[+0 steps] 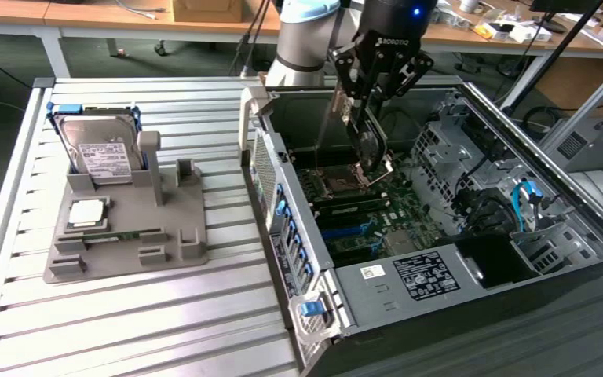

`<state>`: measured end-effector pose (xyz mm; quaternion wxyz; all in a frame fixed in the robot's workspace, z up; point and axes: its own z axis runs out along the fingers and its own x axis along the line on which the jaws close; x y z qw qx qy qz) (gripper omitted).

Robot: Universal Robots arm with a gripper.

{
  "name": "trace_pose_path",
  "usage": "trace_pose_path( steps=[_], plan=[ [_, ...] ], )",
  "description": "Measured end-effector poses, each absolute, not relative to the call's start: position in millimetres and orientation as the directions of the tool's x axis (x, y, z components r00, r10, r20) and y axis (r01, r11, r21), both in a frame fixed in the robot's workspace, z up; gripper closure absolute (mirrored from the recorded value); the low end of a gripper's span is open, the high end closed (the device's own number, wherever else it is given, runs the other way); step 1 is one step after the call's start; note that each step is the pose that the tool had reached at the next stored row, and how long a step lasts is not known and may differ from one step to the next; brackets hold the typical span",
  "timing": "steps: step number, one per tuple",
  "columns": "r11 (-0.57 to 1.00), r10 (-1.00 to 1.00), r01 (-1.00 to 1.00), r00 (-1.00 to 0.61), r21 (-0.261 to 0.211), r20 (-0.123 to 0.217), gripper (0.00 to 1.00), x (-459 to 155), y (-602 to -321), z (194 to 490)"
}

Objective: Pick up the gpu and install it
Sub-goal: 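Pick up the gpu and move the gpu toward the slot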

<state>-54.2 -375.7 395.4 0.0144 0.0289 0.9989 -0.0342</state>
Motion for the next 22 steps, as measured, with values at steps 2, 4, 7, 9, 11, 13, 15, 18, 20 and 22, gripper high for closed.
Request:
trace_pose_path(
  steps=[2, 4, 7, 9, 11, 13, 15, 18, 20, 22],
  plan=[
    [0.996, 0.057, 0.059, -0.998, -0.068, -0.030, 0.73, -52, -376, 394],
    [0.996, 0.057, 0.059, -0.998, -0.068, -0.030, 0.73, -50, -376, 393],
    [0.996, 0.057, 0.059, -0.998, -0.068, -0.029, 0.73, -47, -376, 392],
    [0.996, 0.057, 0.058, -0.998, -0.069, -0.028, 0.73, -45, -376, 390],
    [0.996, 0.057, 0.059, -0.998, -0.069, -0.028, 0.73, -44, -376, 390],
    [0.996, 0.057, 0.058, -0.998, -0.070, -0.028, 0.73, -43, -376, 389],
    [0.996, 0.057, 0.059, -0.998, -0.070, -0.028, 0.73, -42, -376, 388],
    [0.996, 0.057, 0.058, -0.998, -0.070, -0.028, 0.73, -41, -376, 387],
    [0.996, 0.057, 0.058, -0.998, -0.071, -0.028, 0.73, -39, -376, 386],
    [0.996, 0.057, 0.058, -0.998, -0.071, -0.028, 0.73, -38, -376, 385]
  ],
)
